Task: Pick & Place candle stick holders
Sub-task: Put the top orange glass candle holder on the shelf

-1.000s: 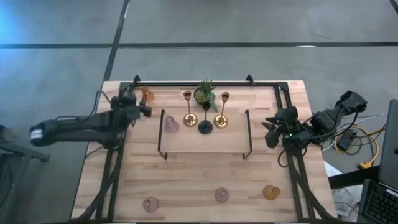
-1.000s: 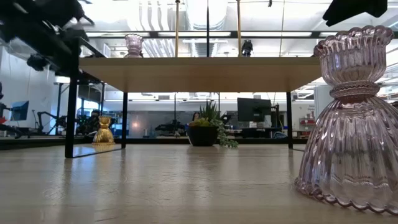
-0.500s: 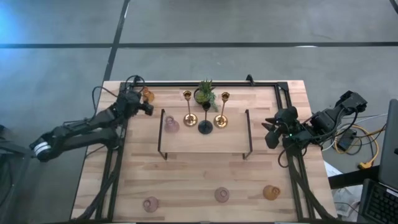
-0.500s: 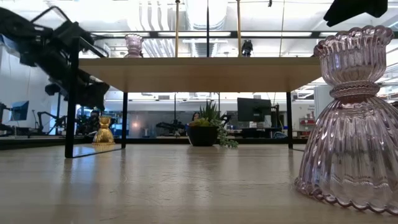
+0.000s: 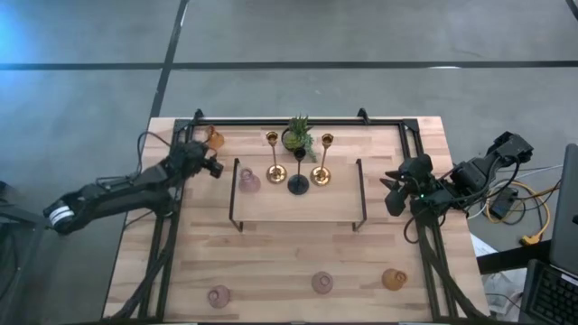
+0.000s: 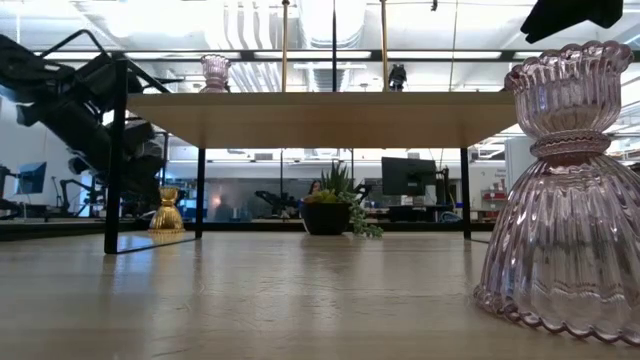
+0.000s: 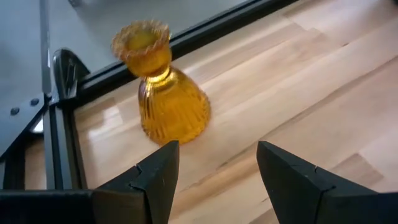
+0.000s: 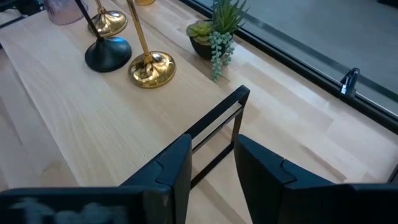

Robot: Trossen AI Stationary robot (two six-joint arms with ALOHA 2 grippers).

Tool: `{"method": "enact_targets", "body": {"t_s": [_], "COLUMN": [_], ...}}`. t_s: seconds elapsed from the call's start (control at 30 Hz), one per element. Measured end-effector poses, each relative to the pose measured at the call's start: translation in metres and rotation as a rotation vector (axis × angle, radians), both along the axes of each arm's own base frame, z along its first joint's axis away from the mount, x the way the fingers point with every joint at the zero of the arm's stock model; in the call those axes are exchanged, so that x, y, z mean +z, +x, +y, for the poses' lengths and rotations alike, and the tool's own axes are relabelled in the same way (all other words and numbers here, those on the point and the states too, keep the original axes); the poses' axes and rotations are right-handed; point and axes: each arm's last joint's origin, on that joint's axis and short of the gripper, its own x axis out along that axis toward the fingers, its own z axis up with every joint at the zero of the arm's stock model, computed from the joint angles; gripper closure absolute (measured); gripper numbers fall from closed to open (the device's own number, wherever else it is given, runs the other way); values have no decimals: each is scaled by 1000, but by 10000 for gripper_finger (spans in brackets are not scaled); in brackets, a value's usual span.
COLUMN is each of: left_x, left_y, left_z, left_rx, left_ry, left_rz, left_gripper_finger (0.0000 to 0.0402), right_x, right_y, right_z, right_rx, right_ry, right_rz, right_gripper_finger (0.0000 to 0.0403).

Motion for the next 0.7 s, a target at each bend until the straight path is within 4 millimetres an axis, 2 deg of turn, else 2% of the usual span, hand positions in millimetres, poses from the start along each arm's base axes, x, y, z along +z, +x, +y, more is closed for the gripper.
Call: {"method": "enact_targets", "body": {"t_s": [0.23, 0.37, 0.7], "left_x": [-11, -17, -12], "left_y": [-2, -6, -3], "left_z": [-1, -2, 1], "left_rx": [23, 66, 60], "left_ry": [96, 153, 222], "left_rz": [-117, -116, -138], "left_gripper_finger": [182, 182, 181], "right_x": [0, 0, 1], "right_y": [0, 0, 0], "right_z": [0, 0, -1], "right_rx": [1, 1, -17], "right_ry": [-4, -3, -47], "right_rz": [0, 0, -24], "right_gripper_finger": [285, 280, 280]}}
